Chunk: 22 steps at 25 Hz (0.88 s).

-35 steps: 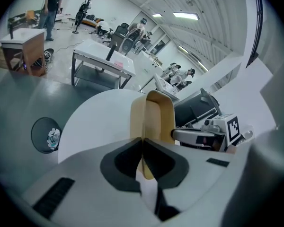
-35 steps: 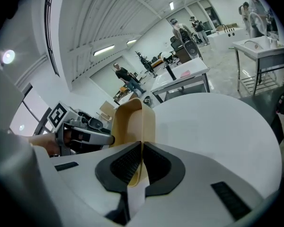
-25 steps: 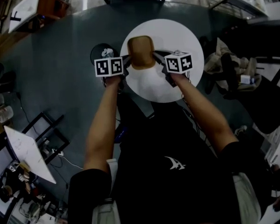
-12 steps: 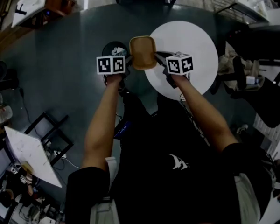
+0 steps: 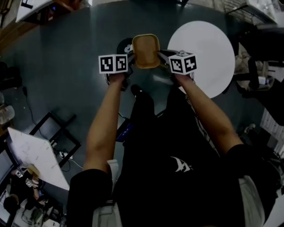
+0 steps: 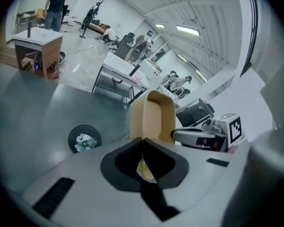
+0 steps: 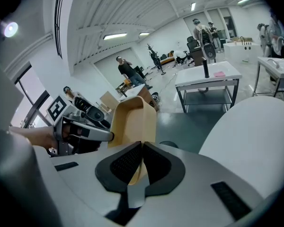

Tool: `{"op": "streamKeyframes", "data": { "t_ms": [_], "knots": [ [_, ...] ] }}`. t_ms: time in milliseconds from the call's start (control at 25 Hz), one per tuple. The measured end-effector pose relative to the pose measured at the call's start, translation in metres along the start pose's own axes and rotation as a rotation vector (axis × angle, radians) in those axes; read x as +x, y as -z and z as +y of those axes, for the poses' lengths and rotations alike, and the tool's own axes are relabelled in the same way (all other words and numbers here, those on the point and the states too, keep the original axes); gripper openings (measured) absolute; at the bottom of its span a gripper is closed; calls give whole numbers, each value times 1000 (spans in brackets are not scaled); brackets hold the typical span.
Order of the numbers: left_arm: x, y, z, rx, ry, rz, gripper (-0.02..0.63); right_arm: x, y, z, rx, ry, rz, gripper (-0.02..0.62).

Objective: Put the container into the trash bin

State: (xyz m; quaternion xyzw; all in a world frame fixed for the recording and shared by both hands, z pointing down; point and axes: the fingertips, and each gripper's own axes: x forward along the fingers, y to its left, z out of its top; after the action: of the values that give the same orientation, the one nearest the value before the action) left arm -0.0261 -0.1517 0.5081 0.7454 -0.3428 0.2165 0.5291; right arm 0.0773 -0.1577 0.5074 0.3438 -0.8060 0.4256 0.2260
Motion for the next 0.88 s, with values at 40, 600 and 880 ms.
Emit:
{"op": "streamKeyframes", "data": {
  "t_ms": [40, 600, 880],
  "knots": [
    [-4, 0, 7, -3, 0, -1, 15, 7, 1, 5, 0, 1, 3, 44],
    [-15, 21, 139, -103, -52, -16, 14, 134, 24, 33, -8, 34, 88, 44],
    [45, 44, 203, -132, -62, -29, 14, 199, 59, -12, 17, 84, 60, 43]
  ]
}}
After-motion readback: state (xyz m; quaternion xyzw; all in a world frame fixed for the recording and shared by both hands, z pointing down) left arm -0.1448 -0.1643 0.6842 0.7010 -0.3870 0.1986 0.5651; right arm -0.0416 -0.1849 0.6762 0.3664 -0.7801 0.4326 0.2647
